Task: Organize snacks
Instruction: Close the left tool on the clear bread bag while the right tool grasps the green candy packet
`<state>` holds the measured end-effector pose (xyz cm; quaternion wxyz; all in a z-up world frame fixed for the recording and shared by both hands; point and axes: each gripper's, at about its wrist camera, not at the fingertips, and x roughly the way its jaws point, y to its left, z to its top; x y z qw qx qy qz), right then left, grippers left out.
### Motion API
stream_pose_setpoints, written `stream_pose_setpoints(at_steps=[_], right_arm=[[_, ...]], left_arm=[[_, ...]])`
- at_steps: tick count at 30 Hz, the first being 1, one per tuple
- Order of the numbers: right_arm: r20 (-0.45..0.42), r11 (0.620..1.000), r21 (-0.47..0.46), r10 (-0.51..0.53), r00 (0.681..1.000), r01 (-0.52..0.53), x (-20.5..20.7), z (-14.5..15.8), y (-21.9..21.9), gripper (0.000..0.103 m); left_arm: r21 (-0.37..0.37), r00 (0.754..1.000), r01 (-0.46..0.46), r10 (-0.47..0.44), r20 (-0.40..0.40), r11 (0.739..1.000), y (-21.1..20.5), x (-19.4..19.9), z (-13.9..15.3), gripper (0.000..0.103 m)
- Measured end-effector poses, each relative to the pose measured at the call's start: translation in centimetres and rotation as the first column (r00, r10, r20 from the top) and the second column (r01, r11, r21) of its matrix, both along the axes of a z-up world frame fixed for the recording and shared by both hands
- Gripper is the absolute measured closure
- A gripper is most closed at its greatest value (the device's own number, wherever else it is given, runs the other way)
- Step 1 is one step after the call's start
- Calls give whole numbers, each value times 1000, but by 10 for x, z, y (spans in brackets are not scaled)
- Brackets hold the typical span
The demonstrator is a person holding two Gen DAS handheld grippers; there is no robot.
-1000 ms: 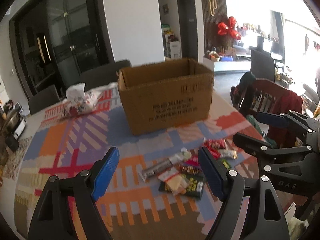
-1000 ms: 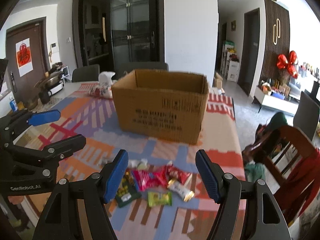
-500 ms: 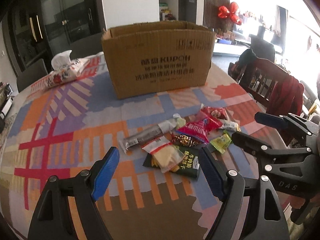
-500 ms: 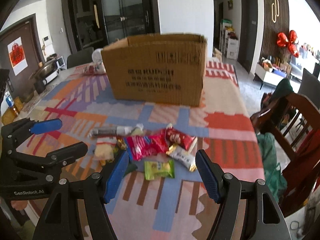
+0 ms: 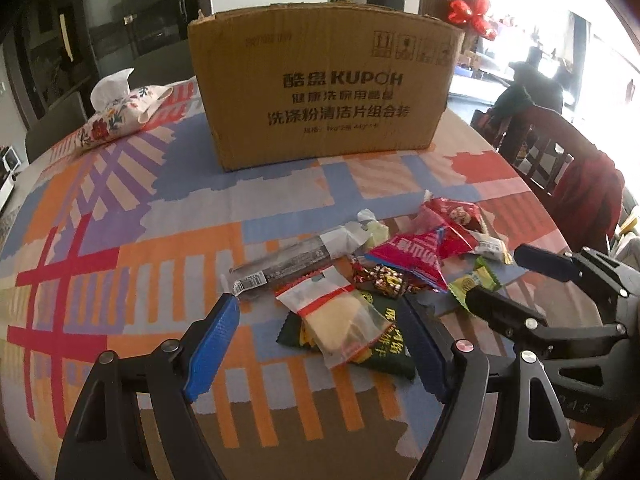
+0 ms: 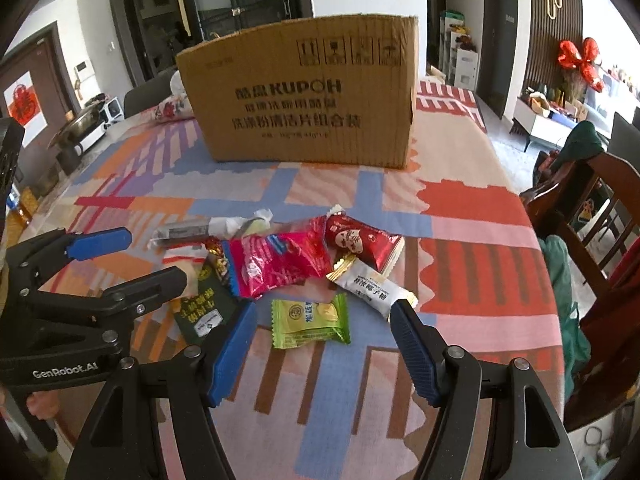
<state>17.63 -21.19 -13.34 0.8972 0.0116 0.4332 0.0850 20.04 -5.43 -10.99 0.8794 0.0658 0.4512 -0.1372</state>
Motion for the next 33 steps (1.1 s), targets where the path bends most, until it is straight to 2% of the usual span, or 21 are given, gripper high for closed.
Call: stream_pose_setpoints(at_steps=[7, 14, 17, 22, 26, 27, 28, 29, 33], right_arm=[[-23, 1000, -13, 1, 1000, -1, 4, -9, 3, 36], [-39, 998, -63, -1, 999, -1, 8, -17, 10, 41], [-33, 997, -83, -4, 999, 2, 8, -17, 11, 49], [-29, 997, -77, -7, 1000, 5, 7, -15, 8, 66], [-19, 998, -64, -8, 1000, 7, 6, -14, 6, 71], [-9, 998, -66, -9, 1000, 8, 5, -12, 7, 77], [-6, 998, -63, -5, 1000, 5, 4, -10, 7, 77], [-6, 998, -57, -2, 1000, 1, 4, -9, 7, 79], [-1, 999, -44, -1, 1000, 1, 2, -7, 7, 82]], left_arm=[[1, 1000, -22, 22, -20, 1000, -1, 10, -10, 24], [-9, 998, -41, 41, -42, 999, 1, 14, -16, 30], [-23, 998, -39, 38, -52, 999, 2, 14, -17, 42], [-23, 999, -36, 35, -42, 999, 1, 11, -16, 48], [-27, 999, -37, 36, -34, 999, 3, 9, -14, 51], [-27, 999, -35, 34, -32, 999, 3, 8, -14, 57], [-28, 999, -31, 30, -34, 999, 3, 7, -13, 66], [-29, 999, -32, 31, -39, 999, 3, 6, -13, 70], [-34, 999, -27, 26, -34, 999, 3, 3, -11, 70]])
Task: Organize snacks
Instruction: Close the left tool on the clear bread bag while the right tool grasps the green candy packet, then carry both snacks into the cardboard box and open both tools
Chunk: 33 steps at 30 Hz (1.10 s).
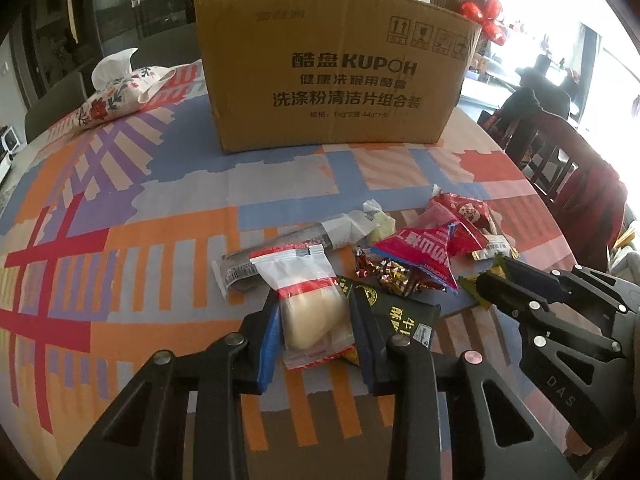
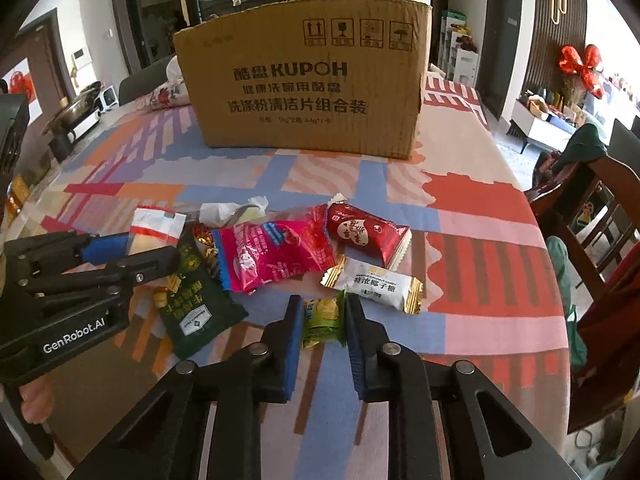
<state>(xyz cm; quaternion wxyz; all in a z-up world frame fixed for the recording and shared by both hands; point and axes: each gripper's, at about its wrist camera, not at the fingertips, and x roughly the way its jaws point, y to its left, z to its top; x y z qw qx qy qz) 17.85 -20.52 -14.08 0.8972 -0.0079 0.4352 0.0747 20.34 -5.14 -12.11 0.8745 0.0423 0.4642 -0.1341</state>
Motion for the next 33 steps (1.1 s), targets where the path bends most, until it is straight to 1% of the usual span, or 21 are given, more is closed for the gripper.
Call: stream_pose_setpoints(at_steps=[6, 14, 19, 24, 29, 33], right_arm=[[20, 999, 32, 9, 1000, -10, -8, 5, 0, 89], [40, 998, 55, 8, 999, -10, -18, 15, 1, 90], [92, 998, 59, 3, 996, -9, -27, 34, 0, 90], [161, 998, 57, 1, 987, -10, -32, 58, -1, 90], [216, 998, 60, 1, 976, -14, -27, 80, -3, 90], [276, 998, 54, 1, 961, -17, -20, 100, -2, 90]], left_arm=[[-16, 1000, 9, -9, 17, 1000, -1, -9, 7, 70], [-36, 998, 25, -23, 51, 999, -2, -21, 22, 70], [-46, 995, 39, -35, 93, 998, -2, -29, 38, 70], [-42, 987, 53, -46, 155, 998, -2, -33, 60, 70], [-38, 975, 60, -51, 216, 997, -1, -29, 84, 70], [-28, 962, 59, -49, 270, 998, -1, -19, 106, 70]])
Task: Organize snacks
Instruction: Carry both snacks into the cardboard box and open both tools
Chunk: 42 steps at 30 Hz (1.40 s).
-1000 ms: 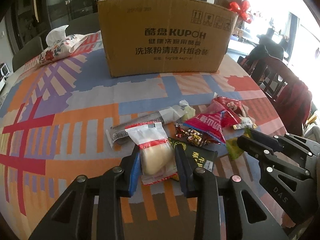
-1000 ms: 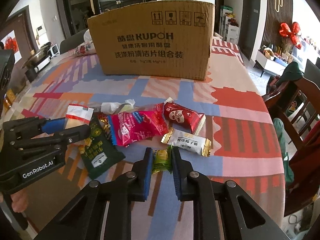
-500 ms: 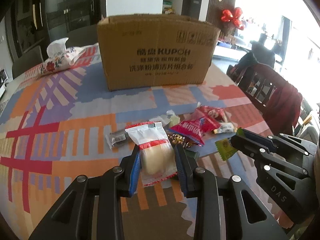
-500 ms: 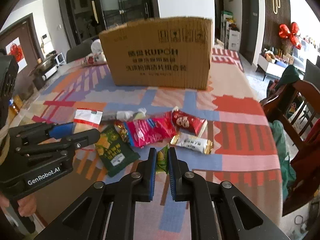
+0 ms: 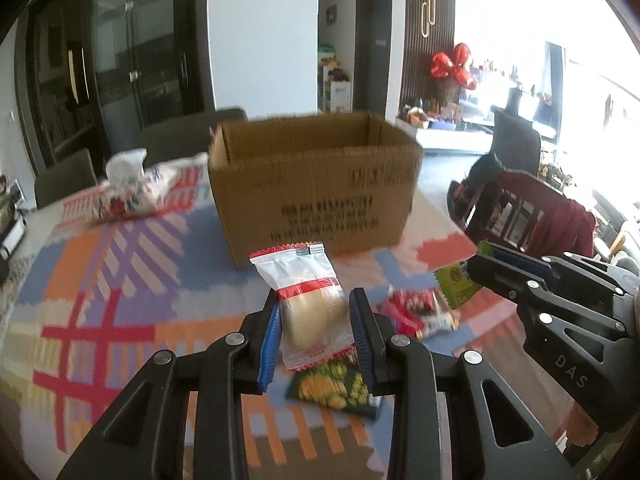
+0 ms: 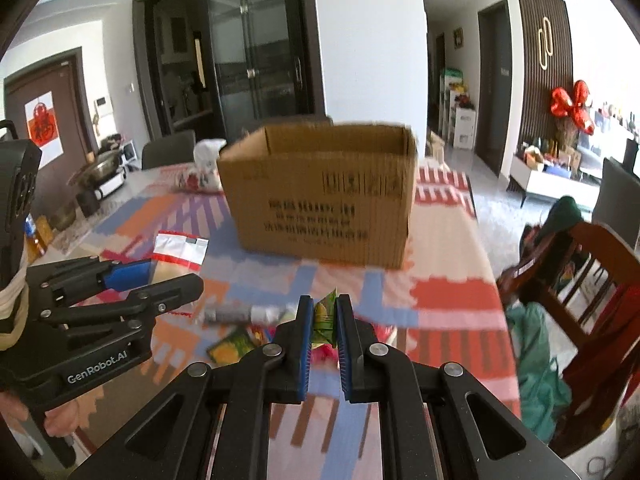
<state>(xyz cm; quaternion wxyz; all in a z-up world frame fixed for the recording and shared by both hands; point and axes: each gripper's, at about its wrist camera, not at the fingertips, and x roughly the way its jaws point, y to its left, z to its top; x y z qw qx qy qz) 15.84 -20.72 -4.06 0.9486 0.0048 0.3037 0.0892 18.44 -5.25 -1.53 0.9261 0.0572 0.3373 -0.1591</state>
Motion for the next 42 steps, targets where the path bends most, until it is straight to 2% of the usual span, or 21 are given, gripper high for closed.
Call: stream_pose_setpoints(at_steps=[6, 11, 23, 30, 38, 41, 42], right_arm=[[91, 1000, 4, 0, 996, -1, 17, 34, 0, 90], [151, 1000, -5, 2, 989, -1, 34, 61, 3, 90], [171, 1000, 7, 20, 985, -22, 95, 98, 6, 90], [134, 1000, 8, 23, 991, -24, 138, 97, 4, 90], [75, 1000, 2, 19, 997, -20, 176, 79, 1, 90], [60, 1000, -3, 14, 998, -14, 184, 73, -1, 90], [57, 1000, -2, 13, 998, -13, 187, 71, -2, 90]], left_arm=[[15, 997, -7, 6, 79, 1000, 3, 18, 35, 70], [17, 994, -7, 6, 112, 1000, 5, 35, 57, 70], [34, 994, -2, -2, 106, 999, -7, 99, 86, 70], [39, 998, -6, 3, 65, 999, -11, 140, 80, 70], [74, 1000, -15, 14, 8, 997, -21, 178, 61, 70], [81, 1000, -25, 26, -10, 996, -24, 188, 54, 67], [89, 999, -33, 34, -11, 996, -25, 190, 53, 58]])
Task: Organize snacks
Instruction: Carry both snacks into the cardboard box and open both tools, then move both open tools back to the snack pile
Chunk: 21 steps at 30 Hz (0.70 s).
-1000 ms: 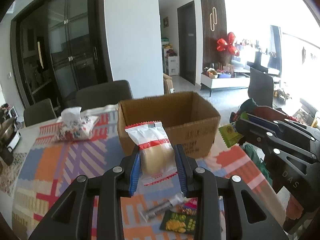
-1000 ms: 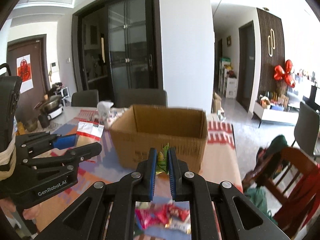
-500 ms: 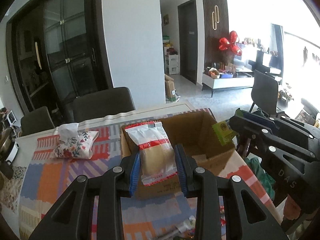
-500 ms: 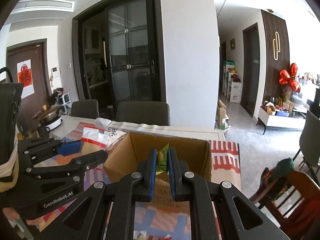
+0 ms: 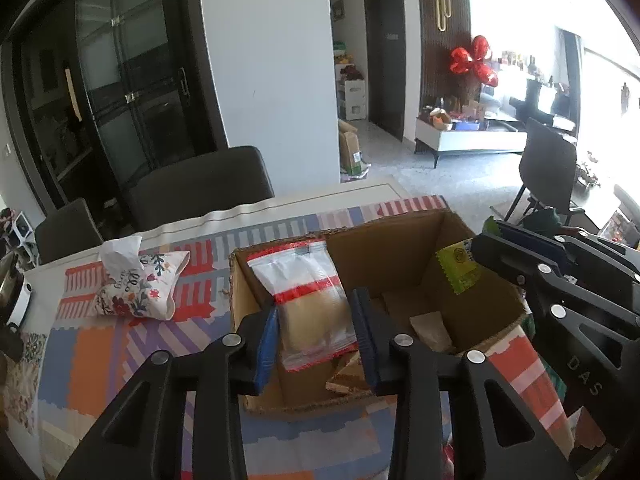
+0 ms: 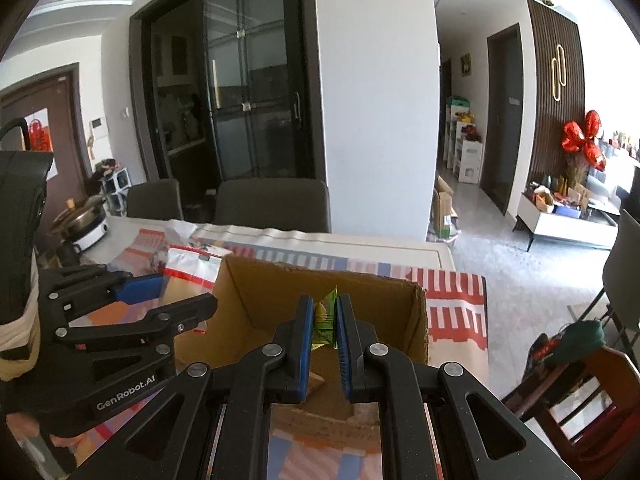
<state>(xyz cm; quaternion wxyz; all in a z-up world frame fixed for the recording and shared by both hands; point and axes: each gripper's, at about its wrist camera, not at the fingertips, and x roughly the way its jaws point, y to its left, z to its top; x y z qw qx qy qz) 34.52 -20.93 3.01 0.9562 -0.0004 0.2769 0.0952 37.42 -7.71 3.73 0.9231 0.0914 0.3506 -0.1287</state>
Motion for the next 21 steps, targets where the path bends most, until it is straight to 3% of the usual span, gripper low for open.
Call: stream_pose_setpoints(at_steps=[1, 2, 3, 5, 12, 21], right_arm=[[-5, 1000, 0, -4, 1000, 4, 2, -2, 0, 89], [-15, 1000, -4, -10, 1000, 10, 4, -3, -1, 82], [-23, 1000, -7, -24, 999, 24, 5, -5, -3, 65], [-12, 999, -14, -42, 999, 42, -1, -6, -6, 56], [-5, 998, -51, -27, 1000, 26, -42, -9, -14, 53], [-25, 997, -72, 12, 1000, -14, -97, -17, -25, 53]], left_arm=[[7, 1000, -9, 9, 2, 1000, 0, 1, -1, 51], [12, 1000, -22, 21, 15, 1000, 1, 0, -1, 41], [18, 999, -25, 25, 30, 1000, 2, -4, 0, 40], [33, 998, -21, 20, 53, 999, 3, -12, 2, 38], [98, 991, 15, -28, 132, 995, -2, -70, 6, 28], [86, 988, 111, -120, 102, 990, -11, -124, -6, 28]])
